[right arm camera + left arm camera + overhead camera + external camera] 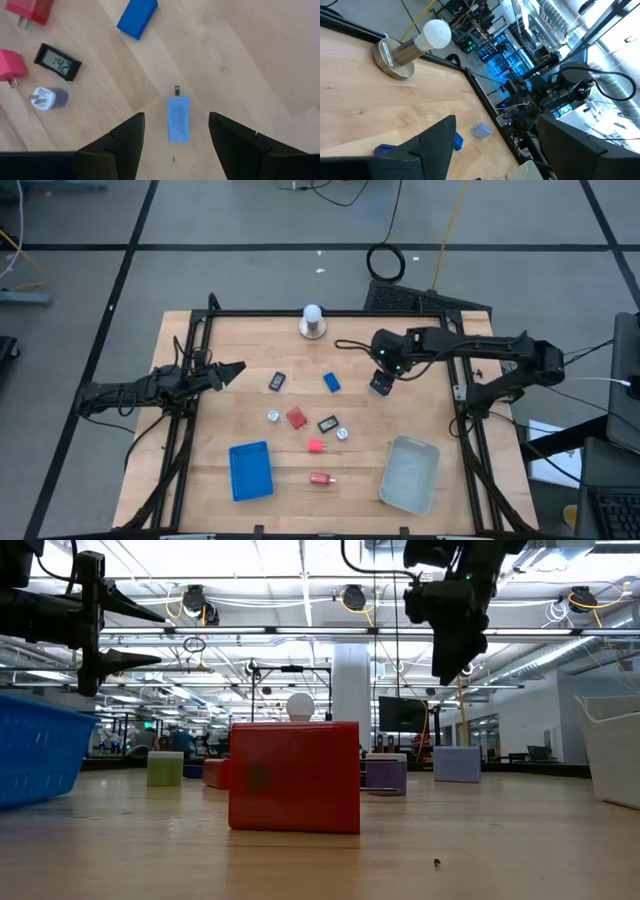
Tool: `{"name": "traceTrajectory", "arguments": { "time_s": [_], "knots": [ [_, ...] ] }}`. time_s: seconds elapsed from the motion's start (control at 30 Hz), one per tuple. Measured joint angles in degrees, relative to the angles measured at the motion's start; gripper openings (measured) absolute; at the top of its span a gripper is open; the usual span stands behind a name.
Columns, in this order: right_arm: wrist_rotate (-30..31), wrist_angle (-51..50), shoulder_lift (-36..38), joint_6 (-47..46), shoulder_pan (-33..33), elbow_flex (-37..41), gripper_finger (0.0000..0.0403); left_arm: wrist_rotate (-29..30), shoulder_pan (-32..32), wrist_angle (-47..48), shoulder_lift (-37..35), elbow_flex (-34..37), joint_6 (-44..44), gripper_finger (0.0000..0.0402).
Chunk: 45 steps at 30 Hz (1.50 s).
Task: Pick & Place Office items
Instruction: Put the light blue charger adapter into the gray bin
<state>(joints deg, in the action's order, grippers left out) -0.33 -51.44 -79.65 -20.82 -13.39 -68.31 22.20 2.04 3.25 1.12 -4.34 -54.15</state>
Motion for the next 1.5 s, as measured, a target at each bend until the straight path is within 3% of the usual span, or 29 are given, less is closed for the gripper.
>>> {"name": "traceTrajectory", "arguments": {
  "time_s": [0.5, 0.7, 0.9, 1.5],
  "knots": [
    [-1.17, -0.61, -8.41, 7.79, 1.97, 0.26, 0.0212, 0.17, 0.01, 0.0, -0.02, 0.0, -2.15, 0.0278],
    [-0.9, 3.47, -8.38, 9.93, 2.25, 1.46, 0.0212, 0.32, 0.0, 0.0, -0.02, 0.0, -5.99, 0.0278],
    [5.13, 3.23, -8.36, 11.7, 2.25, 1.51, 0.0212, 0.3, 0.0, 0.0, -0.02, 0.0, -10.53, 0.0278],
    [4.8, 4.22, -8.34, 9.55, 1.81, 1.51, 0.0212, 0.3, 0.0, 0.0, -0.02, 0.0, -14.72, 0.0278]
  ]
}}
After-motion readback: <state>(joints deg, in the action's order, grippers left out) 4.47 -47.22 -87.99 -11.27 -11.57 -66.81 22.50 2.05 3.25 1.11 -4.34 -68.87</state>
